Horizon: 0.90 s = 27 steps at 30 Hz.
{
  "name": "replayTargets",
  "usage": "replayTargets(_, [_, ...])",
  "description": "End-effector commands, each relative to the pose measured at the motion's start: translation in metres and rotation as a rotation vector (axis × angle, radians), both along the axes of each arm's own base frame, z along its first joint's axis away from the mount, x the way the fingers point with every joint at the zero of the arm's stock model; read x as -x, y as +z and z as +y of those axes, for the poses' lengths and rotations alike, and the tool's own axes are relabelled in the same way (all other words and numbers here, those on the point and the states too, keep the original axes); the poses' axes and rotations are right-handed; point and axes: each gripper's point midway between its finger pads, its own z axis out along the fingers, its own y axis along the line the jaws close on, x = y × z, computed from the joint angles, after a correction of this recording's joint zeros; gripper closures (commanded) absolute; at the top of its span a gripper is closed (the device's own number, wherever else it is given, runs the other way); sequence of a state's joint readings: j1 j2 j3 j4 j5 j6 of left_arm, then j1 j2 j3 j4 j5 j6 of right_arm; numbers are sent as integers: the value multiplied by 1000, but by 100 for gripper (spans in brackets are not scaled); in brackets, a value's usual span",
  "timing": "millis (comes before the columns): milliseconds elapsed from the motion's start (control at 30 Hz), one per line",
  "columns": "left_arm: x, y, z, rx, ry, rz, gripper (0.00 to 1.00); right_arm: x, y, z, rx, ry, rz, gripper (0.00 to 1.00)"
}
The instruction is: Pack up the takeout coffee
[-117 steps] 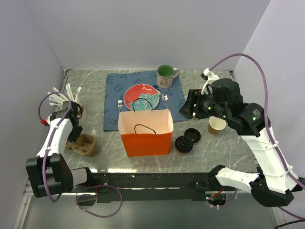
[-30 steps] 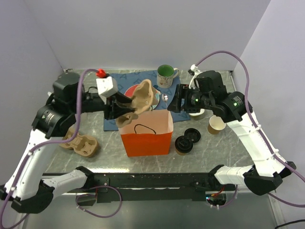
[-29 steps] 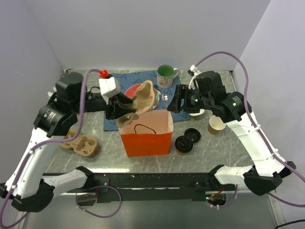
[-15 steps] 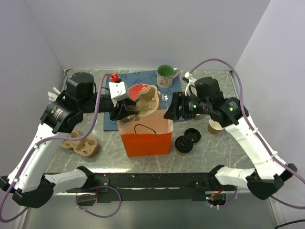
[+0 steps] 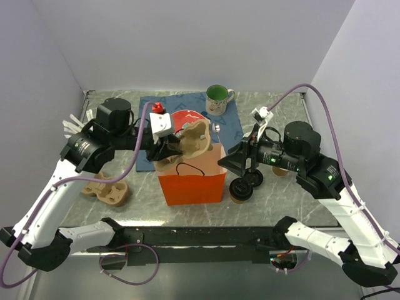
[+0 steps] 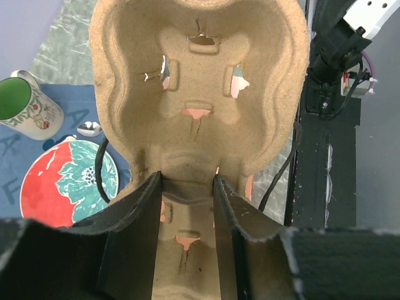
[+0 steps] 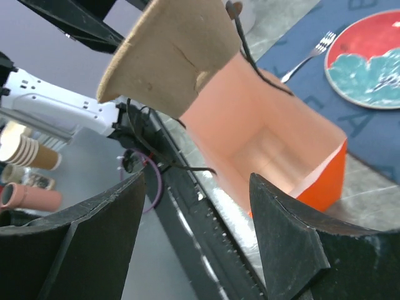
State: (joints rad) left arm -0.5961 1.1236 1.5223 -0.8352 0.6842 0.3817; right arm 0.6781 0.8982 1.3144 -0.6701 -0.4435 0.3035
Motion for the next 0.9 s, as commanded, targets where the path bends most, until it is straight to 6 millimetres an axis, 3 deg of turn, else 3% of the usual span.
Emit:
replayTargets(0, [1,0,-8,6,-53,-42,72,-16,5,-4,19,-61,-78,26])
replayTargets(267, [0,-11,-20,10,-77,-27,73,2,4,7,-40,41,-63,26])
replayTargets(867, [-6,-47,-9,-139,-11,2,76,-10,-7,-10,34,-91,-54,28])
